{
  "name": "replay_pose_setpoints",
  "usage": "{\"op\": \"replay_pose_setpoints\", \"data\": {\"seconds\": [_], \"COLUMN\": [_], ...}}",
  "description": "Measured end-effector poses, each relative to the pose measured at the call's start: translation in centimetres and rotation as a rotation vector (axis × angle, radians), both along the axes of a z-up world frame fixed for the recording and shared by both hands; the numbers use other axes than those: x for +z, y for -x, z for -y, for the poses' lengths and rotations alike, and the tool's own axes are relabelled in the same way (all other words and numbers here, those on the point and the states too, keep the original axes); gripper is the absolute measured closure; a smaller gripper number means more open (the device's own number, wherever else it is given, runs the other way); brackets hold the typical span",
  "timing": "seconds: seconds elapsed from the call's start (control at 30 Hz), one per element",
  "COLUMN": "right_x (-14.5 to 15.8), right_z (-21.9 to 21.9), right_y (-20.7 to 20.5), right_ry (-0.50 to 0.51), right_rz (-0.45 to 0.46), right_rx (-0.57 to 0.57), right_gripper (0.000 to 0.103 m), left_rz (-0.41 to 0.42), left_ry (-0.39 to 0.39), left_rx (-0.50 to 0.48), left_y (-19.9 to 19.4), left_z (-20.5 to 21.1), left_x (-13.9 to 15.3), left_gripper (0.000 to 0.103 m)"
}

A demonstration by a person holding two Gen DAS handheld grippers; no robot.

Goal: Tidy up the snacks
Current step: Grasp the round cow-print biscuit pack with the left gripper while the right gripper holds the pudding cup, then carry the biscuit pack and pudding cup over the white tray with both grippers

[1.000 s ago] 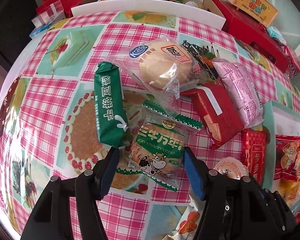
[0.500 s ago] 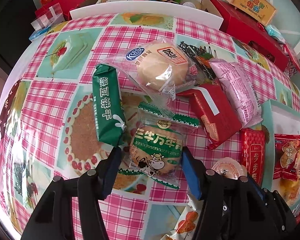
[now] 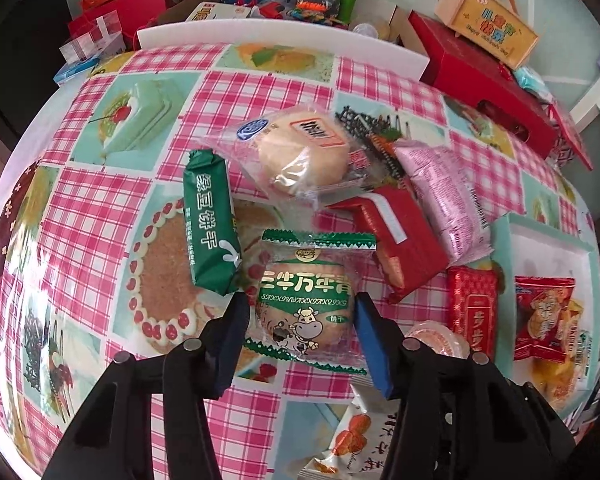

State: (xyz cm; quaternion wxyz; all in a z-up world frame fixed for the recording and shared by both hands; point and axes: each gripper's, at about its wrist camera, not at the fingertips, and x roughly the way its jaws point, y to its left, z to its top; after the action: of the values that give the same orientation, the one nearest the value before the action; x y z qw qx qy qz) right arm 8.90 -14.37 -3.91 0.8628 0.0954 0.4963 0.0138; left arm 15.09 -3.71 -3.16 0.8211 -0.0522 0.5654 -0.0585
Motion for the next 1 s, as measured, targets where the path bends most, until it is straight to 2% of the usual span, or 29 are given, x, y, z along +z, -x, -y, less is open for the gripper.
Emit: {"op": "replay_pose_setpoints", "data": {"seconds": [0.37,0.53,0.77,1.0], "right_x": [1.5,2.1,2.9,3.6], "right_z": [1.1,1.7,2.4,2.7], "right_y": [0.8,1.2,1.7,2.1], "right_ry": [-0.023,-0.03,-0.04,-0.044], "right_rz": [0.036,0.049,0.073,0.09], "right_rx": [-0.02,-0.031,-0.043,-0.045], "right_gripper": [0.063,0.063,0.063,0.063], "left_rz": [0.042,0.057,0.104,0.14], "left_ry": [0.074,0.088,0.18,0.194], "left_rx": [0.01,0.008,-0.009,-0.021], "left_y": [1.2,1.6,3.0,3.5], "left_z": [-1.5,-2.1,-2.9,-2.3], "left_x": [3.3,3.6,5.9,7.4], "left_gripper": [0.051,0.051,0.051,0.051]}}
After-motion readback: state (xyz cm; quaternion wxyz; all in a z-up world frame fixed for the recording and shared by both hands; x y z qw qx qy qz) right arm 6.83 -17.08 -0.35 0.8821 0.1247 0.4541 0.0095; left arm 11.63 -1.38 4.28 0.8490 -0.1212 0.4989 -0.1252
